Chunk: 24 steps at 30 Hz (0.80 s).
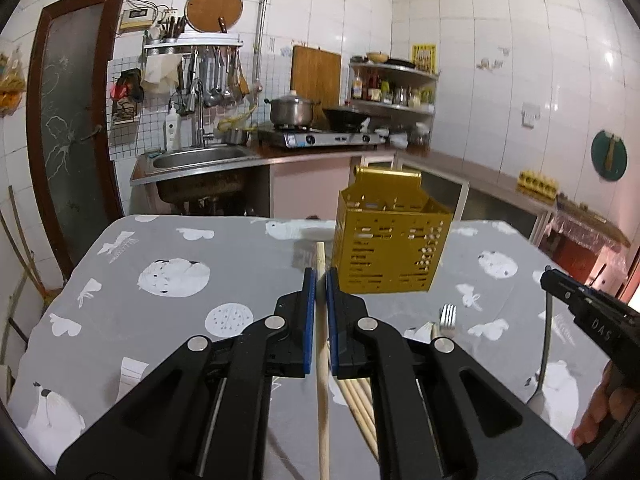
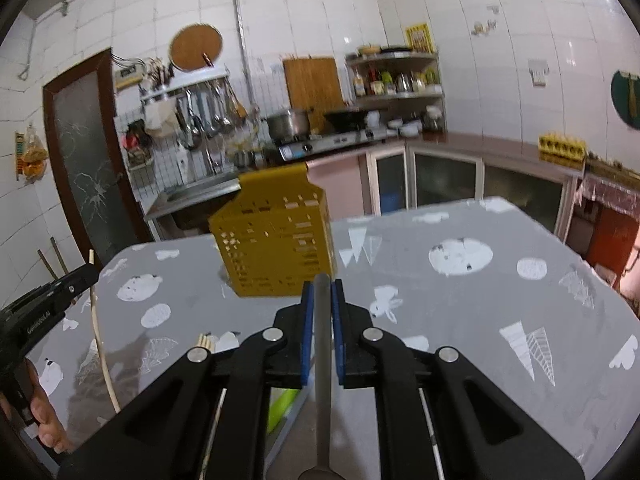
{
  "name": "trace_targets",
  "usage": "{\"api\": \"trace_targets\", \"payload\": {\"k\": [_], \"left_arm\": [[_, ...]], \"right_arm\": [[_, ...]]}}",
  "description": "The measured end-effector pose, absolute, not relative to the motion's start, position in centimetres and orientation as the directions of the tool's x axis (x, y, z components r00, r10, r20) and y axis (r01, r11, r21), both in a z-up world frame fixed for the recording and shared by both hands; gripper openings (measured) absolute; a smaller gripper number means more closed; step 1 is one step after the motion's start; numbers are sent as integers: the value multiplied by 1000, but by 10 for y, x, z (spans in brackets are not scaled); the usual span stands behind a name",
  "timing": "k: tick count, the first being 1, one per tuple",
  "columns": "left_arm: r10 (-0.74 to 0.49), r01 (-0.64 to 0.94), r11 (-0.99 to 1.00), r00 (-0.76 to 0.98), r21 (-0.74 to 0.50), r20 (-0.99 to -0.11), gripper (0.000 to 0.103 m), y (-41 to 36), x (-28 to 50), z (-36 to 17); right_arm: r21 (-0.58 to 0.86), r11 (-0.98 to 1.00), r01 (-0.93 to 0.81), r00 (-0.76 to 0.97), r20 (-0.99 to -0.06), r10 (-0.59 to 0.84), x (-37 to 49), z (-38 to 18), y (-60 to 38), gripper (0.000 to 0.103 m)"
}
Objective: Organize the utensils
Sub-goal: 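Lift the chopstick with the left tool while the right tool carries the spoon to the yellow holder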
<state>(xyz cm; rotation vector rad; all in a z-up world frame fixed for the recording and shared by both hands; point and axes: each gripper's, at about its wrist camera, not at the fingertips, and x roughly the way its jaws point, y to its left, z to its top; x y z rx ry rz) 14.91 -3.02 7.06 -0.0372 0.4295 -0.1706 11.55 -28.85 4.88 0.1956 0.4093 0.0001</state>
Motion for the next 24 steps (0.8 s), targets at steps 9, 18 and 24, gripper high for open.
{"api": "trace_targets", "payload": {"k": [9,18,24], "left_arm": [[-183,175,983,922,-53,-343,5,-31,132,85],[-191,185,982,930,-50,-315,5,-32,140,100],[-204,195,979,933,-58,-298,5,-35,146,115]], "right_arm": [[203,979,15,935,-350,58,111,49,-289,9],[203,979,11,949,-311,54,117,63,-288,9],[217,976,11,953,-298,55,130,73,-291,9]]}}
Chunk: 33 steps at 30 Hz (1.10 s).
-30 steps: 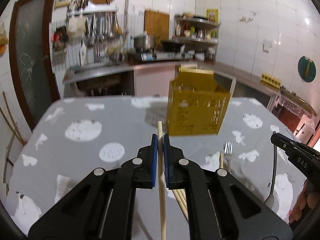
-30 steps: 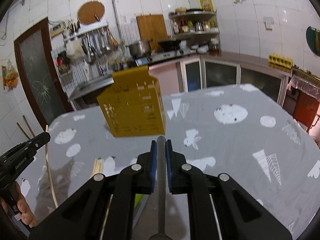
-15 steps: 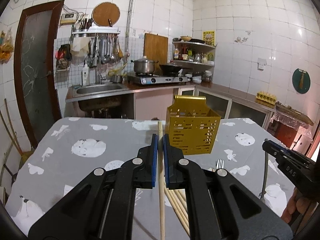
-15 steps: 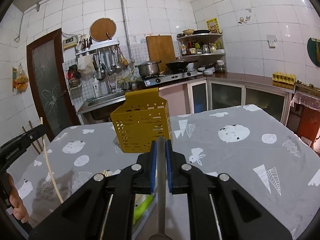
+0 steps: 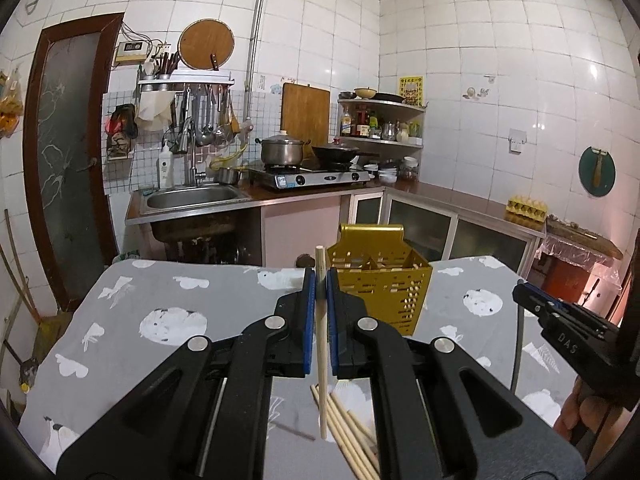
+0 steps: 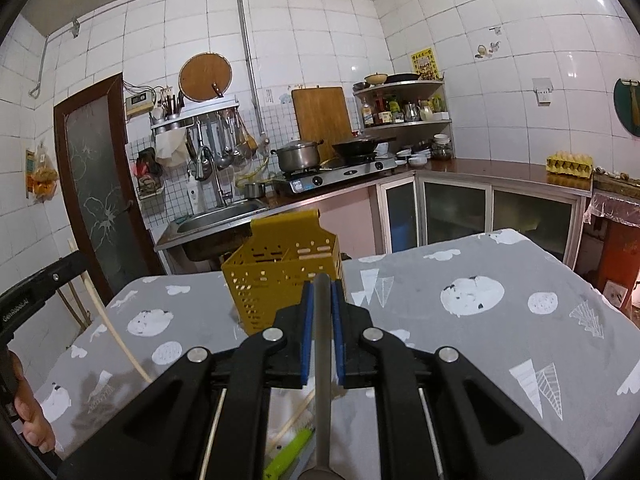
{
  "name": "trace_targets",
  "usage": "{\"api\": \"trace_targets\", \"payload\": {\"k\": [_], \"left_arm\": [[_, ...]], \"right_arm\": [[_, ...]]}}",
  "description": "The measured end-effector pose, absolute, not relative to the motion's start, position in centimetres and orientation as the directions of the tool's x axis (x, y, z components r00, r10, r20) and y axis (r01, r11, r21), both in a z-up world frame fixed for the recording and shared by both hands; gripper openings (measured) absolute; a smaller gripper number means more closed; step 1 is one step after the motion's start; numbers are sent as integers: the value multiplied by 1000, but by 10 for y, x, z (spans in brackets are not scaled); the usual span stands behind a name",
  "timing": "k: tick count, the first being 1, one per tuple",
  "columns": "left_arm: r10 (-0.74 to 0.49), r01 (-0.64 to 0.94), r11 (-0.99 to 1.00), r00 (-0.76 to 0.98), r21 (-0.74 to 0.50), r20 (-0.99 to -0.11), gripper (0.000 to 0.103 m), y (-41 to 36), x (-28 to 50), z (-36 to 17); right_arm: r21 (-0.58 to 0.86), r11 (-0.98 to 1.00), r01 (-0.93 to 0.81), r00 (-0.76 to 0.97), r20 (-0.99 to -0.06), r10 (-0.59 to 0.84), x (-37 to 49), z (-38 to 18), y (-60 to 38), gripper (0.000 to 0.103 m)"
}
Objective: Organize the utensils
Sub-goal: 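Lift the chopstick with the left tool while the right tool carries the spoon to the yellow holder, then open the left tool over the holder while the right tool releases the spoon into it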
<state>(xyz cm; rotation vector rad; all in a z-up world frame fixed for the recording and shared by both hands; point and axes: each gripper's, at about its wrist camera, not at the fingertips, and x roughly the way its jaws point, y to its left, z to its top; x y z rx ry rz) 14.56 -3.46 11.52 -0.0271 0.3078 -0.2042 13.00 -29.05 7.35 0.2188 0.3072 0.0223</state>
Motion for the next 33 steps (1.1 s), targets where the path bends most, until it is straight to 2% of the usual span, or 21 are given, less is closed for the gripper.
{"api": "trace_targets", "payload": {"k": [10,23,28,33], "left_arm": [[-227,215,974,939,-72,-258,5,-53,178,160],[-218,202,974,961,-106,-171,4,-79,275,211],[-212,199,975,965,-94,-154,4,-91,306,212],[-202,194,979,968,-66,-152,4,-99,330,195]], "right_arm": [[214,977,-3,978,-203,48,162,119,-290,9],[235,971,-44,996,-71,62,241,173,-294,9],[226,973,-53,997,-37,63,279,174,-293,9],[242,968,-66,996,-43,79,309,160,-295,9]]}}
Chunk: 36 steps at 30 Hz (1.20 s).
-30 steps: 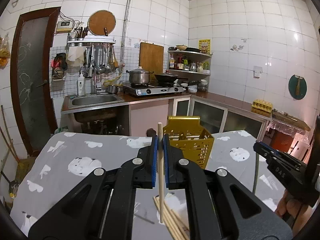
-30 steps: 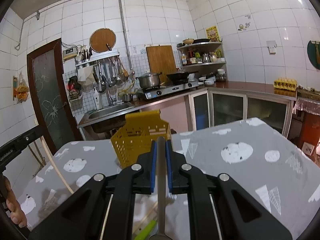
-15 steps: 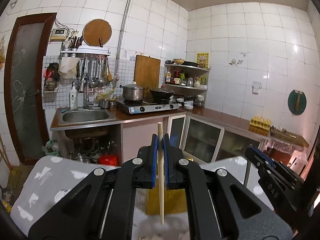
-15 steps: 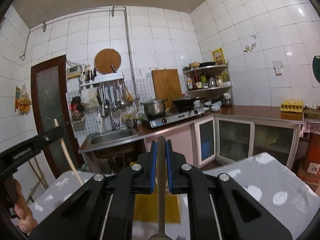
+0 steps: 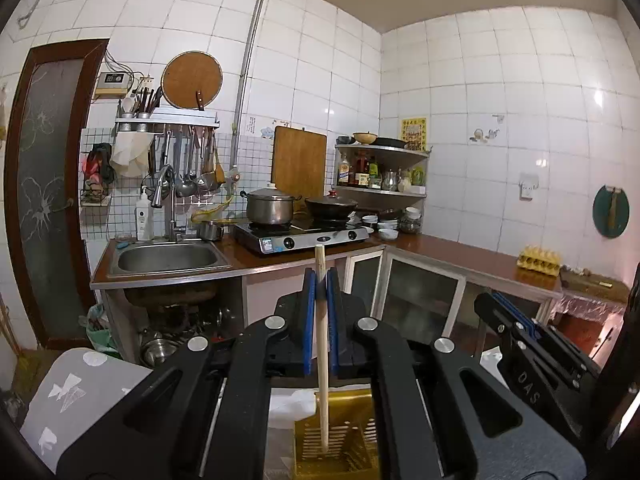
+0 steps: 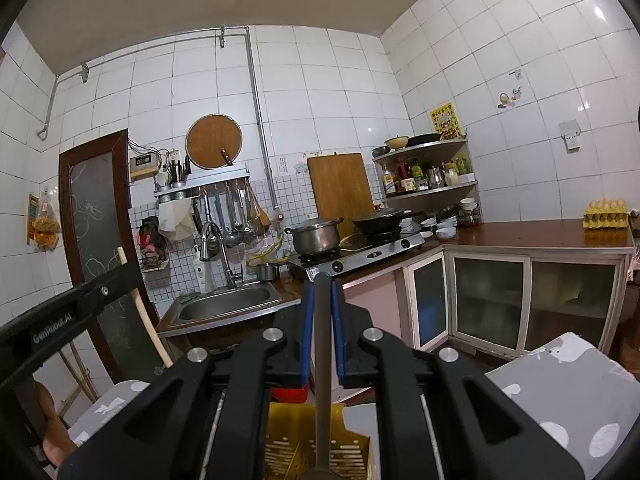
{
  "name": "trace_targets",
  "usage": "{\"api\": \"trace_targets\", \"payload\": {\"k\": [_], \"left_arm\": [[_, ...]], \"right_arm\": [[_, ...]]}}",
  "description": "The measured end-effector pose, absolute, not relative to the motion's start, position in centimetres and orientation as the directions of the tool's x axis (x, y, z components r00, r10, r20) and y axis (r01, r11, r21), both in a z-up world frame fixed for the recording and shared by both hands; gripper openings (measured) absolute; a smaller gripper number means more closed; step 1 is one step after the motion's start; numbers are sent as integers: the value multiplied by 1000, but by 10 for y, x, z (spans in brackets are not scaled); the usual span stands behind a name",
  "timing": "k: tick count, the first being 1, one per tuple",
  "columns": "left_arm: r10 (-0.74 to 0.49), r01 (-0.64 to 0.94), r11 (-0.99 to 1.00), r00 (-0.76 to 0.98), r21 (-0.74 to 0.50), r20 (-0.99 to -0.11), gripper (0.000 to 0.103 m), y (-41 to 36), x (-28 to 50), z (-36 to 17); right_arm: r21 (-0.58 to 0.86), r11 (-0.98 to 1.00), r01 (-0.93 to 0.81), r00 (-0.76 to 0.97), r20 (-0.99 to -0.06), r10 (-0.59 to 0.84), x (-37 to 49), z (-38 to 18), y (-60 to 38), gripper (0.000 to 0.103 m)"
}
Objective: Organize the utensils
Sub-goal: 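Open the left tool over the holder while the right tool releases the spoon into it, then move both open tools back to the utensils on the table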
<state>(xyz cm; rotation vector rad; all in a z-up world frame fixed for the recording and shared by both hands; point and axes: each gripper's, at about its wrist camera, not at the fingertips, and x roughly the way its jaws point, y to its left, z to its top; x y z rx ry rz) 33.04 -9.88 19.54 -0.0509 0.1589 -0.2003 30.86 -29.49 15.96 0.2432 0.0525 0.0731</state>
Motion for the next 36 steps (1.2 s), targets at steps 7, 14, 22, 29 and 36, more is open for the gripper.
{"api": "trace_targets", "payload": {"k": [7,14,22,29,36], "left_arm": [[-201,189,979,954,-71,-222,4,-96,358,155],[-175,166,985,933,-56,-314,5,-94,368,113],[-120,115,993,954,-34,-276,54,-80,323,139],[-75,70,997,966,-29,-247,91,-54,251,181],[-26,32,999,962,17,-273,98,-35,191,178]], "right_arm": [[248,965,-85,993,-58,102,340,133,-295,9],[237,968,-79,984,-137,114,344,99,-297,10],[223,975,14,970,-240,41,309,111,-308,69],[255,966,45,955,-296,33,236,130,-320,69],[251,963,101,927,-374,0,172,118,-318,69]]}}
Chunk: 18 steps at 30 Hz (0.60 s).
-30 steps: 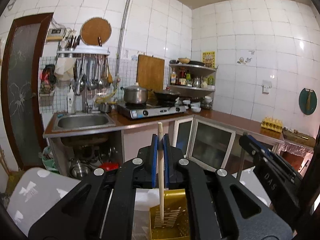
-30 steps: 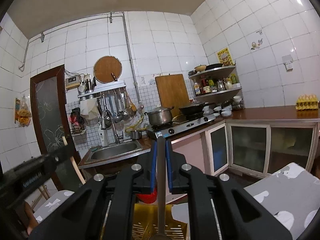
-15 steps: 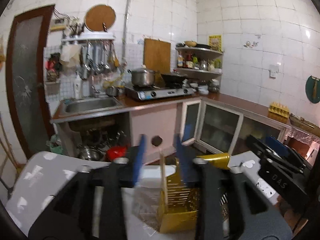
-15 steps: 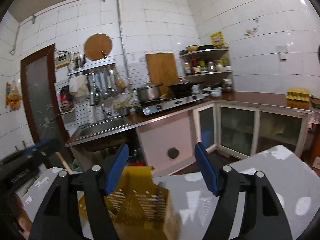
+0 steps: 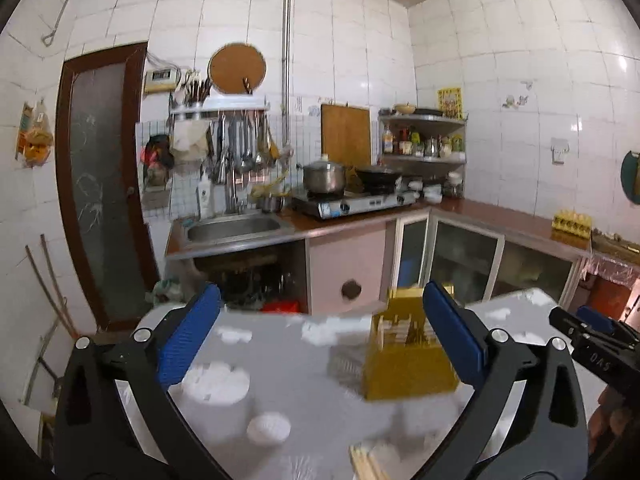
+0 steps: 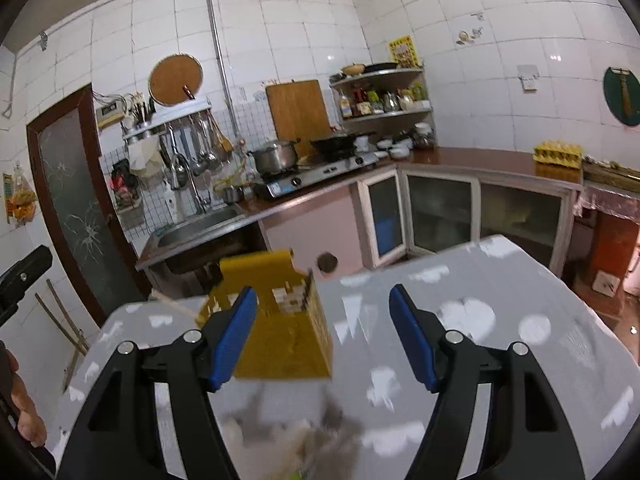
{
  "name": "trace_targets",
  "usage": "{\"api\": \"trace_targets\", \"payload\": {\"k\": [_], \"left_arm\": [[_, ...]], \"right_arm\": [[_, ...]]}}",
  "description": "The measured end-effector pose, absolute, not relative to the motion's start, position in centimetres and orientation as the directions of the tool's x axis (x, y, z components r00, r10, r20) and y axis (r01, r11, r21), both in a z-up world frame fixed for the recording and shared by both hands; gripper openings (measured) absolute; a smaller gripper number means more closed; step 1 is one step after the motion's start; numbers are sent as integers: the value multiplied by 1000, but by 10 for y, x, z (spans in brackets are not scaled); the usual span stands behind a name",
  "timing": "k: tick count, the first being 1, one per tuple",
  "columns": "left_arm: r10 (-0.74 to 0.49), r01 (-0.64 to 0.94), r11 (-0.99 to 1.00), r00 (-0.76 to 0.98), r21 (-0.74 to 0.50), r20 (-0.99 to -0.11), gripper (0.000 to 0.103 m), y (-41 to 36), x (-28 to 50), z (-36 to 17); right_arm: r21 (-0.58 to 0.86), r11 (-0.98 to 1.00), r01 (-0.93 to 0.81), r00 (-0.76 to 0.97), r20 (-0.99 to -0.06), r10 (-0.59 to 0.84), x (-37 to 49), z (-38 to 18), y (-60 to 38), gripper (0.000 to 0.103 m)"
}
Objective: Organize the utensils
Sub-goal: 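Move both open tools back to the utensils on the table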
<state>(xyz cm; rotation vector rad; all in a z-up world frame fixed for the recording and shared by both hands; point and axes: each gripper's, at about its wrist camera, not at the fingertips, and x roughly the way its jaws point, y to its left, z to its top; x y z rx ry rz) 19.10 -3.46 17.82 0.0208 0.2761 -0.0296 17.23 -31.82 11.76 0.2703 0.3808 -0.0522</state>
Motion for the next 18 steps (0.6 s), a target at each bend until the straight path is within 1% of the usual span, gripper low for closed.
{"api": "trace_targets", "payload": {"k": [5,12,18], "left_arm": [[3,6,1000,935,26,-355,98,-22,179,143],[4,5,1000,871,17,-491,98,-11,183,80],[16,10,999,832,43,-554,98,-16,189,40]], "right_arm": [[203,969,139,894,-446,-35,153,81,-309,69],[196,964,177,843,-536,-46,147,26,-303,67],[165,969,182,789,-613,-44,154,-11,-290,66]]}}
